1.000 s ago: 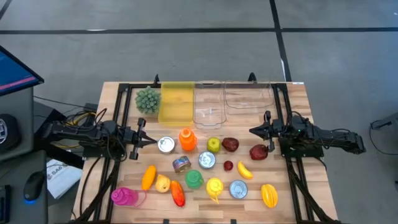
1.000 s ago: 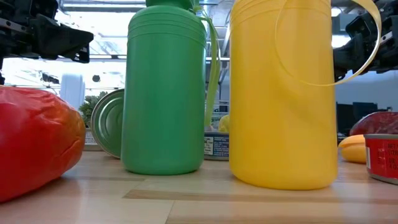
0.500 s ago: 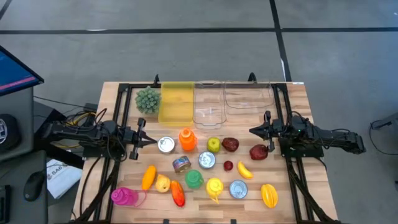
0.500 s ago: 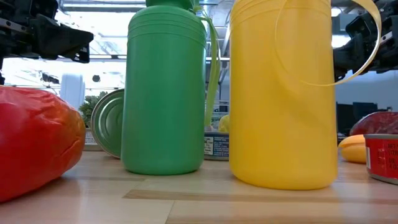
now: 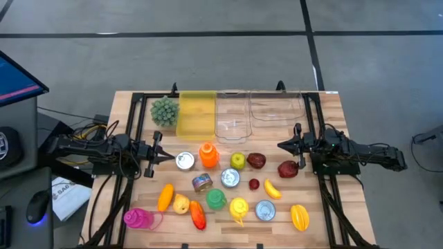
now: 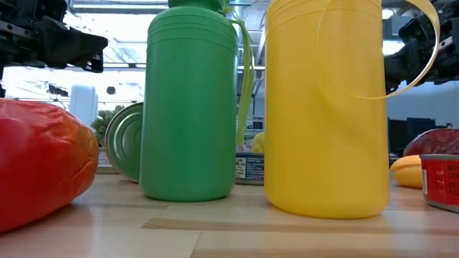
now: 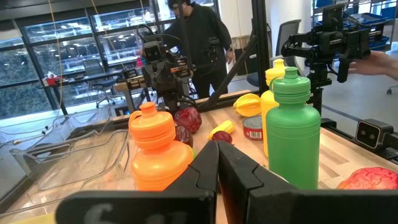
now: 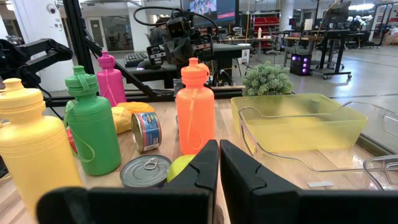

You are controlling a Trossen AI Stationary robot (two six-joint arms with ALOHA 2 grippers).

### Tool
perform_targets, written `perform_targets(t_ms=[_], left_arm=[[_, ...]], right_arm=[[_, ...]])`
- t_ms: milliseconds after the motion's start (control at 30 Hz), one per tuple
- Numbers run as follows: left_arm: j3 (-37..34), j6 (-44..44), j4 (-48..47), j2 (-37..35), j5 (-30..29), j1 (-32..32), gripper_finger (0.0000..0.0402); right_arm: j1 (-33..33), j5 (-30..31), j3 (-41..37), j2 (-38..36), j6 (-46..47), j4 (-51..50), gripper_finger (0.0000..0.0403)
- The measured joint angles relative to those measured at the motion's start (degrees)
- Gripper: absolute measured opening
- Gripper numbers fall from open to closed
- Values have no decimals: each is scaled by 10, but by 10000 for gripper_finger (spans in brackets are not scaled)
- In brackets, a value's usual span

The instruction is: Pick & Place Food Item

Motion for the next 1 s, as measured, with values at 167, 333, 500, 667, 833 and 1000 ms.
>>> perform_targets(t_ms=[167,333,500,667,833,1000], left_arm=[[0,0,0,0,0,0,0],[0,0,0,0,0,0,0],[0,0,0,0,0,0,0],[0,0,0,0,0,0,0],[0,0,0,0,0,0,0],[0,0,0,0,0,0,0]], right_arm=[[0,0,0,0,0,0,13],[0,0,0,0,0,1,13],[0,0,0,0,0,2,13],[0,-1,0,0,0,6,13],[0,-1,-1,0,0,7,13],[0,-1,-1,0,0,7,13]])
